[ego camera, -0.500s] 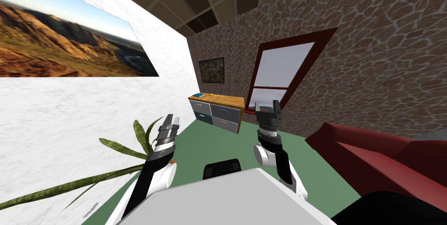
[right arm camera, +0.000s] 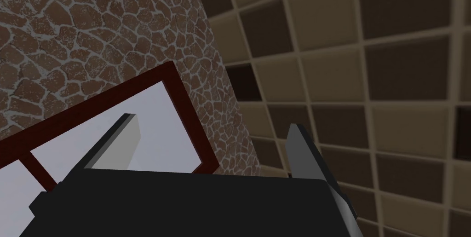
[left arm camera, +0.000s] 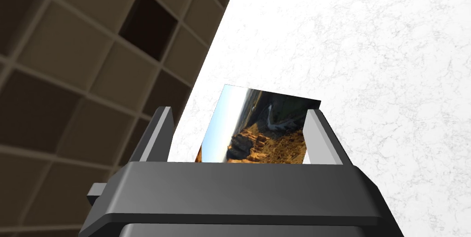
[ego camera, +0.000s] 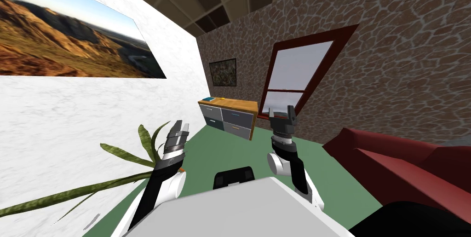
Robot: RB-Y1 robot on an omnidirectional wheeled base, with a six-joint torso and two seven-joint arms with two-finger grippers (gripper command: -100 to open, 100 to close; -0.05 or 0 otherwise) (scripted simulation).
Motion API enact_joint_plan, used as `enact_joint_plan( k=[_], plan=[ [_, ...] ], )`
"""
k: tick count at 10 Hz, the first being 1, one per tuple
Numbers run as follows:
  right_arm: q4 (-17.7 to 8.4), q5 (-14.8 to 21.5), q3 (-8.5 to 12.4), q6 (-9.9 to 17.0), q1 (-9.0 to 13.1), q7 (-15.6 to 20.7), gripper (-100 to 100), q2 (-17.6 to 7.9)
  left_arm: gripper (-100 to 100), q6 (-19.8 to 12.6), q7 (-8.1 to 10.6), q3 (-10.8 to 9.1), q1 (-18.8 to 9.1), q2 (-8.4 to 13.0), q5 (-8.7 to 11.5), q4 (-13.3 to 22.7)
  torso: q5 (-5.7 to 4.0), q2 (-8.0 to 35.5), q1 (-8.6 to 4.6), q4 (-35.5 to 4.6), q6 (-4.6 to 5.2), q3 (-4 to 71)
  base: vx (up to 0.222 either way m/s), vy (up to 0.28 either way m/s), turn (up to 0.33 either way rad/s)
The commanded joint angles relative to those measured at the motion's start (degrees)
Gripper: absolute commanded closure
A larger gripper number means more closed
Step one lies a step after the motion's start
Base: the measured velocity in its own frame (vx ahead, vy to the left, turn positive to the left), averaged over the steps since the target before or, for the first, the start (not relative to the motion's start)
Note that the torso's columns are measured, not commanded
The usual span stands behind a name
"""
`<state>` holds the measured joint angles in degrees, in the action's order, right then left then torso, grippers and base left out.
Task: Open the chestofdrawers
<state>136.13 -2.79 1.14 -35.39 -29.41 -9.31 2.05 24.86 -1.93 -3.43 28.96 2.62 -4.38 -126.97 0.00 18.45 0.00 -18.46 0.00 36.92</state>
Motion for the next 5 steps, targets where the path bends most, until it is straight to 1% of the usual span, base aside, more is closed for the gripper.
enact_joint_plan(
  k=[1,4,5],
  plan=[
    [0.0,0.0,0.0,0.0,0.0,0.0,0,0.0,0,0.0,0.0,0.0,0.0,0.0,0.0,0.0,0.0,4.2,0.0,-4.2,0.0,8.4,0.0,0.0,0.0],
    [0.0,0.0,0.0,0.0,0.0,0.0,0,0.0,0,0.0,0.0,0.0,0.0,0.0,0.0,0.0,0.0,16.9,0.0,-16.9,0.0,33.8,0.0,0.0,0.0],
    [0.0,0.0,0.0,0.0,0.0,0.0,0,0.0,-100,-0.4,-0.01,0.26,-0.5,1.7,-0.1,0.9,0.0,21.2,0.0,-21.1,0.0,42.3,0.037,-0.022,-0.042]
  ],
)
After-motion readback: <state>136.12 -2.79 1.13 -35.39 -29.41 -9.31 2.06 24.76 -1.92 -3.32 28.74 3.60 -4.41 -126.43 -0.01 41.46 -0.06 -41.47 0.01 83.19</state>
